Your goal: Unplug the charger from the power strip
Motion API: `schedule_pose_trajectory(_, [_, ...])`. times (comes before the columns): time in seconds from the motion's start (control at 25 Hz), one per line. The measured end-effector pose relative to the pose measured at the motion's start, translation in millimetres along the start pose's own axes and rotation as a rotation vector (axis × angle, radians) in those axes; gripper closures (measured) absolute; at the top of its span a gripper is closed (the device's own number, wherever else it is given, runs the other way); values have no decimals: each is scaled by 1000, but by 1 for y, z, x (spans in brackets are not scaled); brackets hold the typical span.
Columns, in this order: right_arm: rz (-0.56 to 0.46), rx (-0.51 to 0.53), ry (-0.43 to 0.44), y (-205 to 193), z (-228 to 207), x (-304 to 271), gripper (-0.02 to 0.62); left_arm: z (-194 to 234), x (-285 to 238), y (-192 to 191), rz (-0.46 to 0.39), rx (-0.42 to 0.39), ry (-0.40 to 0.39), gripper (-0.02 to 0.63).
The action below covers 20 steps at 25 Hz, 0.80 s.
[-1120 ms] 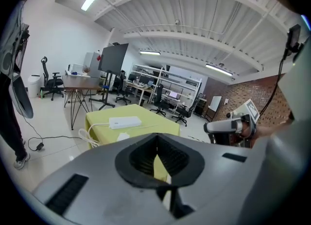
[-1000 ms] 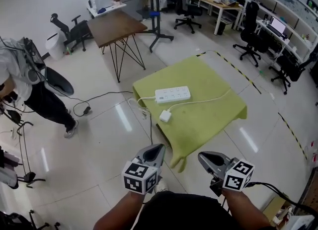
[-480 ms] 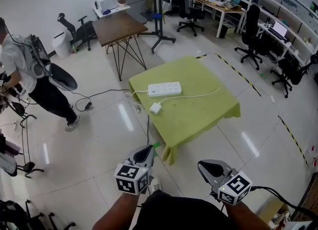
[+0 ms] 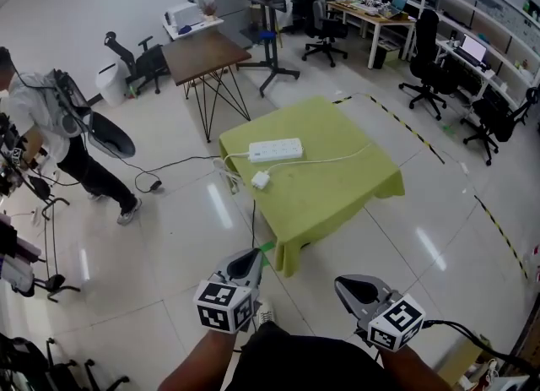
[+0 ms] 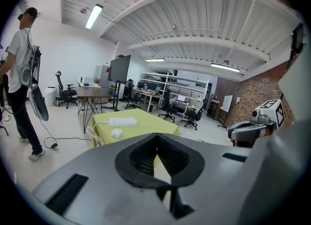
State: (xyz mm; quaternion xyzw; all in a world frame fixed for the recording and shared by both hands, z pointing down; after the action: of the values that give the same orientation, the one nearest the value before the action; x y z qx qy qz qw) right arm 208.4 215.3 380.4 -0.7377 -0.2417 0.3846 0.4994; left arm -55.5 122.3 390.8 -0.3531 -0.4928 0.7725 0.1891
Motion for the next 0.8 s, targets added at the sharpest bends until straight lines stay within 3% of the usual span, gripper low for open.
schedule_pose_trajectory(0.8, [-9, -7, -3, -1, 1, 0, 595, -5, 9, 4, 0, -22, -7, 600])
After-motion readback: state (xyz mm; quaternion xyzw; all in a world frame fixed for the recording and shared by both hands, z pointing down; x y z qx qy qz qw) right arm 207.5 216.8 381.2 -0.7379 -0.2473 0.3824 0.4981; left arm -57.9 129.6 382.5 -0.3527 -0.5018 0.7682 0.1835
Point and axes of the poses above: the fingertips, and each gripper's own axes: x backward along the fingers, z to its left, y out of its top, the point moved 9 cm from there along x, backward along the fingers, and after that the axes turned 5 degrees about -y, right-handed, at the moved point
